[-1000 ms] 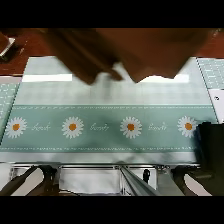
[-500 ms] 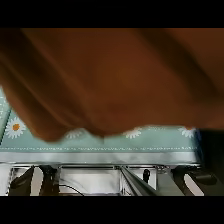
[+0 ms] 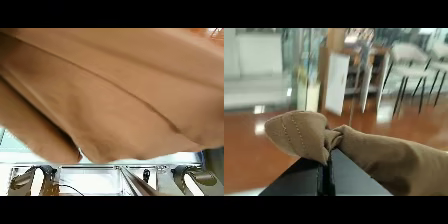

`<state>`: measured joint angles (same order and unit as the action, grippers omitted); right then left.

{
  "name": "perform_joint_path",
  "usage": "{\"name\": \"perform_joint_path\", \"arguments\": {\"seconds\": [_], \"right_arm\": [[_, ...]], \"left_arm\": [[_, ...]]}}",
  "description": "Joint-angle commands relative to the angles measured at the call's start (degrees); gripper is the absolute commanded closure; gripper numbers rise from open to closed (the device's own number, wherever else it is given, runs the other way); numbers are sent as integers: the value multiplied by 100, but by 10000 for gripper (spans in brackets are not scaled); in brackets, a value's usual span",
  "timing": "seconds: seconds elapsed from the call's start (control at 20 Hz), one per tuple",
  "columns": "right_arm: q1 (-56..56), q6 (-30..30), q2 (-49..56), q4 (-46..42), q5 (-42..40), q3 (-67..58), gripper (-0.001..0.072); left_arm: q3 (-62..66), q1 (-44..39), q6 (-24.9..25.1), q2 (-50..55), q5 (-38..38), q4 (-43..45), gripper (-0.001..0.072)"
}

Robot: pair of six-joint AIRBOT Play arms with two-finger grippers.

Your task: Fold the shirts.

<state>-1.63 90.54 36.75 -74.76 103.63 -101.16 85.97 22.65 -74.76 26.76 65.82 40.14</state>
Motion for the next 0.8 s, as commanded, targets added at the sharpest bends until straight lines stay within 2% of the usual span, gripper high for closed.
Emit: {"name": "perform_joint_path", "arguments": {"seconds": [0.0,0.15,0.25,0.35,0.55,0.75], "right_arm": [[2,-144,-7,262,-417,1419,691],[2,-249,227,-345,-1508,2524,691],[4,-114,837,-1161,-1945,2677,692],[4,-136,1657,-1344,-2385,2677,692],[210,-140,3497,-1060,-3309,2638,692],[1123,35,4892,350,-4194,1952,690]], "left_arm": [[-863,-55,-55,199,90,179,689],[-1563,-247,249,957,79,-317,689],[-1637,-640,407,1853,68,-328,689],[-1633,-1165,538,2909,-136,-328,689],[-1318,-1768,507,4951,-684,-369,688],[-382,-1963,509,6627,-743,-981,688]]}}
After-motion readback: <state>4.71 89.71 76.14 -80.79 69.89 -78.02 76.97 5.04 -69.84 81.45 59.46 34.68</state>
